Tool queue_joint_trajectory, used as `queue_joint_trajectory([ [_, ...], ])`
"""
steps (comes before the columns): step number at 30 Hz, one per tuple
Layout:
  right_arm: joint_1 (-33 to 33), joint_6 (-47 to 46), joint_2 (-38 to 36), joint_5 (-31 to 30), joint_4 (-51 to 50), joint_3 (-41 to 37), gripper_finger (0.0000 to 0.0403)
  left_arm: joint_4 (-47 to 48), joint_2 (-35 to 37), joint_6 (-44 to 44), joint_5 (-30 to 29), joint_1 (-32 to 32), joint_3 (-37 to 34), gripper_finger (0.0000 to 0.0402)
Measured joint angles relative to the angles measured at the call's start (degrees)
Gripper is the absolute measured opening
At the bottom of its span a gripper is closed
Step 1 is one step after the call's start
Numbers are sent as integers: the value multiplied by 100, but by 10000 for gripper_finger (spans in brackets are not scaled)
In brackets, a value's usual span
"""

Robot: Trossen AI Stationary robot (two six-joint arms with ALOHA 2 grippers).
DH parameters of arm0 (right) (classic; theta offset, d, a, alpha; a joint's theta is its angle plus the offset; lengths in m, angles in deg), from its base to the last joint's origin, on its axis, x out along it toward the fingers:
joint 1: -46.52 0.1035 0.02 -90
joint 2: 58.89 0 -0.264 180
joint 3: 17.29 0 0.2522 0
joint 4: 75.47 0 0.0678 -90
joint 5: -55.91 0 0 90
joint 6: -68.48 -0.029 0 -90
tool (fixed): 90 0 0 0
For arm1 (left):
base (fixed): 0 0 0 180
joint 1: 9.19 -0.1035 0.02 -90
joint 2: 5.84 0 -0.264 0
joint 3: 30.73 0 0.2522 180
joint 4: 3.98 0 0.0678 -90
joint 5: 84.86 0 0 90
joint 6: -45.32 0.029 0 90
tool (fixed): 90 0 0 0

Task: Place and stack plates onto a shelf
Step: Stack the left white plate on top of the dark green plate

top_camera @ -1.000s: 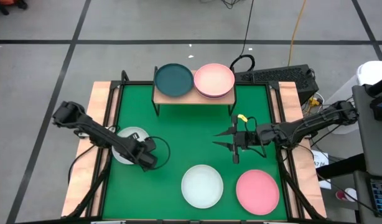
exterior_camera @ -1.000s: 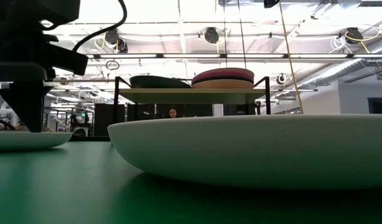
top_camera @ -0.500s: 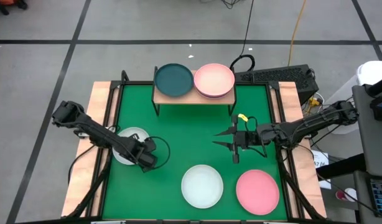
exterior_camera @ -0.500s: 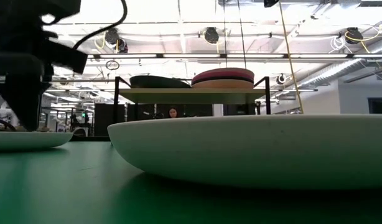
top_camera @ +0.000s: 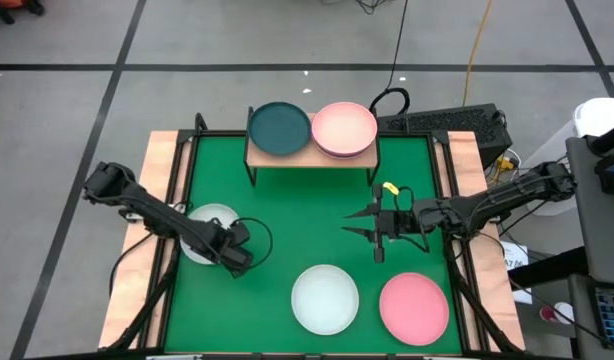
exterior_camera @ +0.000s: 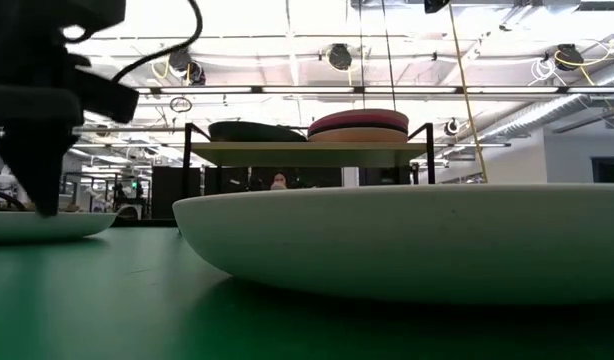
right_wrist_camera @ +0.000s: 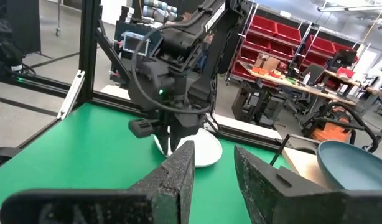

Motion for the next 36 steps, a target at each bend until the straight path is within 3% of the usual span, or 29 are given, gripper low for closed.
queue_joint_trajectory([
  [7,-2,-2,0,2,-18,0,95,-12,-112,287,175,13,-173,87],
  [13,-2,-2,0,4,12,0,95,31,-110,513,163,22,-173,16],
  [20,-2,-1,0,7,25,0,95,71,-110,892,229,20,-11,9],
  [27,-2,0,0,8,25,0,95,161,-110,2212,188,103,944,9],
  [36,-2,2,0,10,150,0,95,1502,-110,3970,-1239,118,2939,9],
])
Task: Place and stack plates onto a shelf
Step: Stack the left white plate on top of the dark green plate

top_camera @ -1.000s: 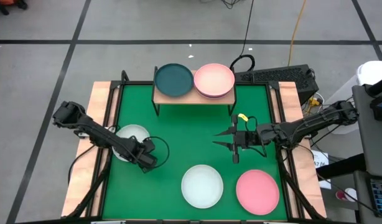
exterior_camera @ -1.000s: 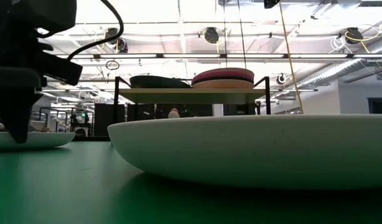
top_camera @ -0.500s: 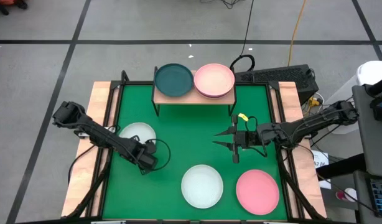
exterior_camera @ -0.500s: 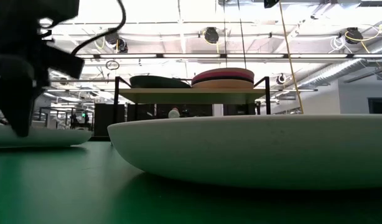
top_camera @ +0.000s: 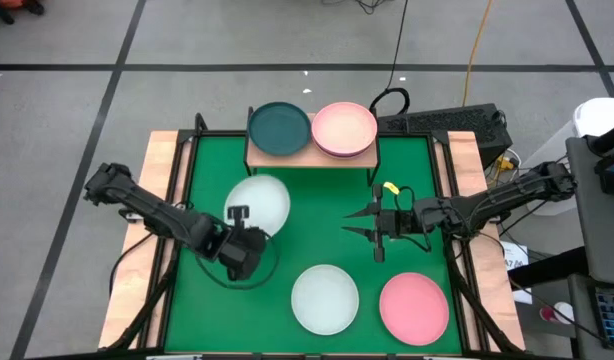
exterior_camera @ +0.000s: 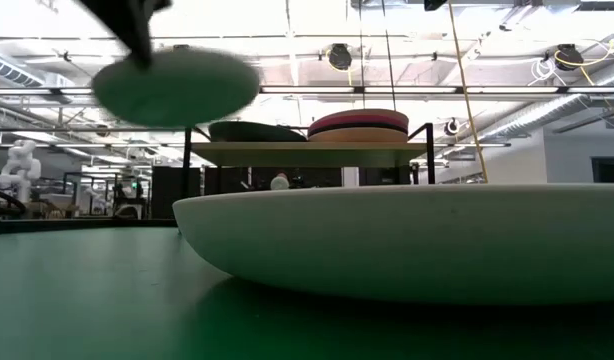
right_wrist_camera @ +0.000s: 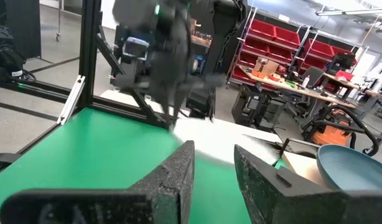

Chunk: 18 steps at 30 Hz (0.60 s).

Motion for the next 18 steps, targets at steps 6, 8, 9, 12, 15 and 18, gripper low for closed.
queue_joint_trajectory([
  [6,0,11,0,1,20,0,95,451,11,1670,-1980,-149,876,18],
  [8,0,13,0,1,57,0,95,397,8,2420,-2150,-359,1004,19],
  [9,0,15,0,1,61,0,95,366,8,2758,-2147,-503,1050,20],
  [12,0,17,0,1,101,0,95,7,8,3666,-2094,-1078,1093,21],
  [15,0,39,0,1,139,0,95,-205,8,4448,-1849,-1763,1093,23],
  [18,0,39,0,1,137,0,95,-365,8,5088,-1519,-2535,1093,23],
])
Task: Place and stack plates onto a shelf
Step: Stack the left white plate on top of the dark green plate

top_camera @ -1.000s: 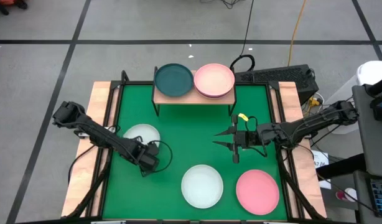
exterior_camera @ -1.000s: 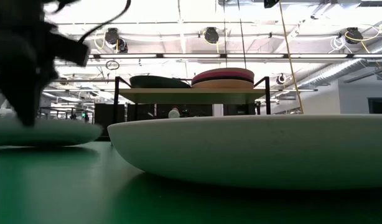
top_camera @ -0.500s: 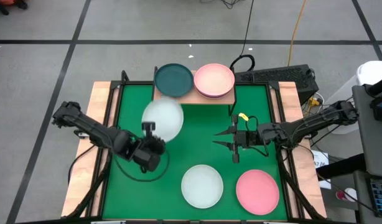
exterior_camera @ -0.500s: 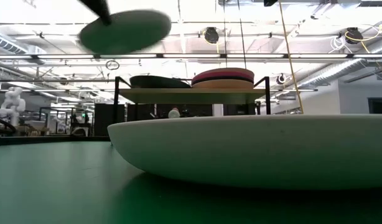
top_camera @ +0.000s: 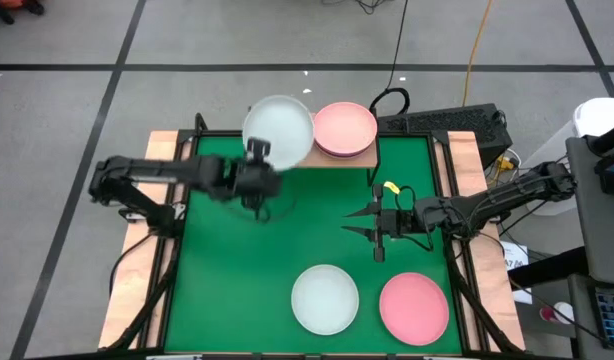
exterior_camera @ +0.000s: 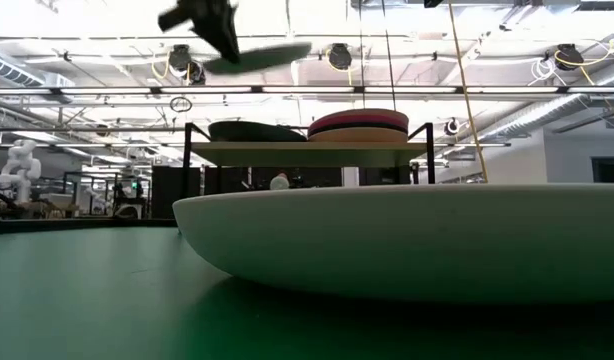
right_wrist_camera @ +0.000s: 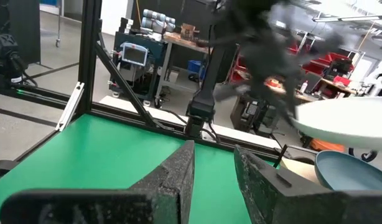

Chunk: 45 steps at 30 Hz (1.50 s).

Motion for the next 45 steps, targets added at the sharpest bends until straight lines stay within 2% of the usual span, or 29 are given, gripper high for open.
queue_joint_trajectory([
  [4,-2,29,0,0,0,0,95,-214,-2,580,733,-1046,0,24],
  [9,-2,110,0,0,-2,0,95,-570,-2,737,1738,-1928,0,25],
  [12,-2,129,0,0,-2,0,95,-676,-2,816,2171,-2142,0,25],
  [17,-2,129,0,0,-2,0,95,-962,-134,673,2480,-2093,-1,26],
  [27,-2,115,0,0,-5,0,95,-951,-625,807,2353,-2051,-4,26],
  [33,-2,114,1,0,-39,0,95,-922,-626,936,2059,-2053,-4,26],
  [38,-2,111,0,2,-35,0,95,-796,-586,932,2054,-2053,-4,27],
  [45,-2,109,2,0,-30,0,95,-828,-586,827,2043,-2053,-4,65],
])
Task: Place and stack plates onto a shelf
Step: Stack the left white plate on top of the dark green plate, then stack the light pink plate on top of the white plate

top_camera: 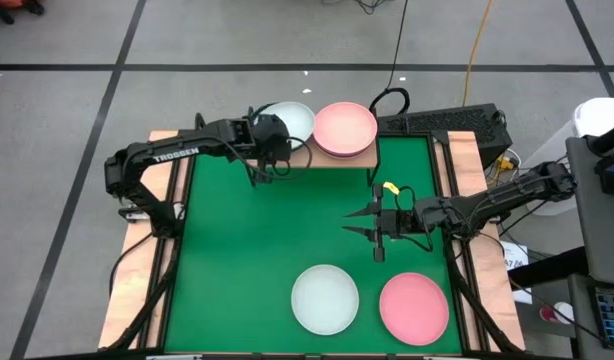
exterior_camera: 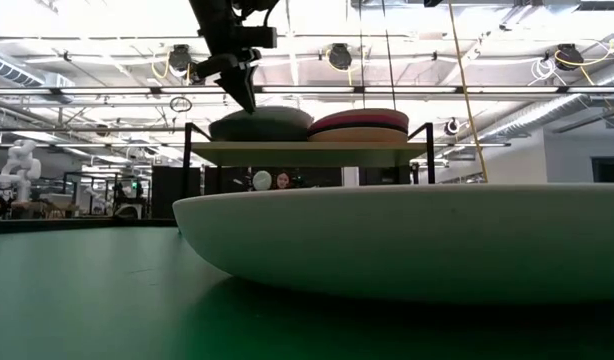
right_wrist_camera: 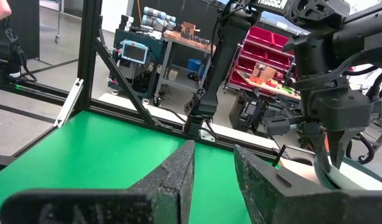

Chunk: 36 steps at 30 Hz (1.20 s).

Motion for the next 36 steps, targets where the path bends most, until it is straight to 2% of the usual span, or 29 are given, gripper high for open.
queue_joint_trajectory([
  [3,0,0,-2,1,0,0,95,0,0,-74,0,0,0,79],
  [9,0,-2,-2,0,-8,0,95,1,0,-128,-23,0,0,83],
  [14,0,0,-2,0,-14,0,95,10,192,-195,-516,65,0,83],
  [20,0,-4,0,2,-20,0,95,-195,828,-685,-535,211,2,83],
  [27,-2,-155,-2,2,-76,0,95,-171,1642,-1766,233,320,2,83],
  [30,-1,-167,0,2,-198,0,95,-110,1931,-2081,258,450,-35,83],
  [33,-2,-214,0,2,-282,0,95,-255,2284,-2212,269,640,-259,83],
  [36,-2,-167,0,2,-353,0,95,-737,2748,-2331,264,756,-789,83],
])
